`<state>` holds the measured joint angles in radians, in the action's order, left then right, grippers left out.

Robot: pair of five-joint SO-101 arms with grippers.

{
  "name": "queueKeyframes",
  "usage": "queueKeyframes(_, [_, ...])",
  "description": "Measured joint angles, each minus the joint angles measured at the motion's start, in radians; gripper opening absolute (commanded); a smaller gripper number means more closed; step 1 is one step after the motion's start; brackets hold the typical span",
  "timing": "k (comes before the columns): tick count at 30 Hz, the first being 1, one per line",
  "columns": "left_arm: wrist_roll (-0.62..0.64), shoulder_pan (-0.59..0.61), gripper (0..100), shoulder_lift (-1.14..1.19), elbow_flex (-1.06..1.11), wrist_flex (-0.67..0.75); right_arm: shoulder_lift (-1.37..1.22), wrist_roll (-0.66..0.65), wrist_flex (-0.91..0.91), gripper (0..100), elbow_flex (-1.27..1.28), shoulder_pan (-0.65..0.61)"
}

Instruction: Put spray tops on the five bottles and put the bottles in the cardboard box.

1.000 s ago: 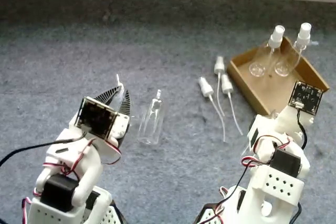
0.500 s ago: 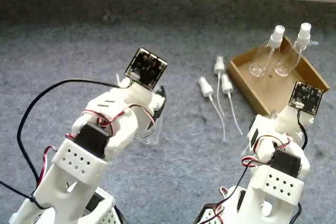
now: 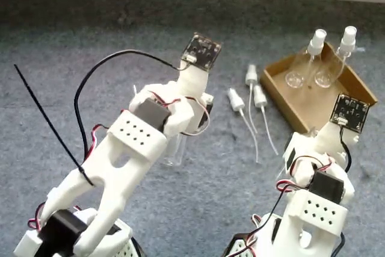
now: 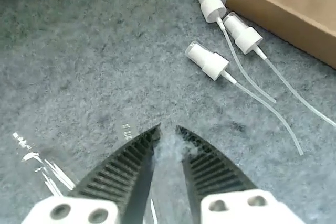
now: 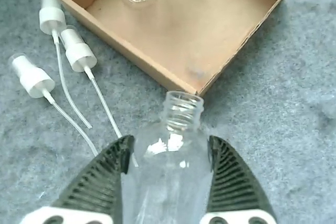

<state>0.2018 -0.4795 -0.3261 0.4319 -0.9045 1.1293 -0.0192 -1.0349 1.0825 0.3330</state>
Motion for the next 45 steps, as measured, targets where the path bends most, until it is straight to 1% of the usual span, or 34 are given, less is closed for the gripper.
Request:
queueKeyframes(3, [0.055, 0.002, 1, 0.075, -0.061, 0.0, 0.0, 0.0, 0.0, 3.5, 0.02, 0.0])
queueKeyframes(6, [0.08, 0.003, 1, 0.149, -0.11, 0.0, 0.0, 0.0, 0.0, 3.5, 0.02, 0.0])
queueKeyframes(9, [0.089, -0.025, 1, 0.218, -0.127, 0.0, 0.0, 0.0, 0.0, 3.5, 0.02, 0.0])
queueKeyframes(14, [0.091, -0.104, 1, 0.275, -0.135, 0.003, 0.0, 0.0, 0.0, 3.5, 0.02, 0.0])
queueKeyframes(19, [0.094, -0.106, 1, 0.311, -0.255, 0.009, 0.0, 0.0, 0.0, 3.5, 0.021, 0.0])
queueKeyframes(24, [0.098, -0.11, 1, 0.4, -0.384, 0.012, 0.0, 0.0, 0.0, 3.5, 0.021, 0.0])
queueKeyframes(28, [0.184, -0.109, 1, 0.509, -0.47, 0.012, 0.0, 0.0, 0.0, 3.5, 0.021, 0.0])
queueKeyframes(32, [0.235, -0.106, 1, 0.614, -0.542, 0.012, 0.0, 0.0, 0.0, 3.5, 0.021, 0.0])
queueKeyframes(34, [0.261, -0.103, 5, 0.649, -0.577, 0.012, 0.0, 0.0, 0.0, 3.5, 0.021, 0.0])
queueKeyframes(38, [0.339, -0.094, 25, 0.707, -0.624, 0.012, 0.0, 0.0, 0.0, 3.5, 0.021, 0.0])
queueKeyframes(40, [0.4, -0.092, 31, 0.736, -0.634, 0.012, 0.0, 0.0, 0.0, 3.5, 0.021, 0.0])
queueKeyframes(42, [0.448, -0.089, 31, 0.766, -0.643, 0.012, 0.0, 0.0, 0.0, 3.5, 0.021, 0.0])
queueKeyframes(45, [0.474, -0.087, 28, 0.801, -0.646, 0.012, 0.0, 0.0, 0.0, 3.5, 0.021, 0.0])
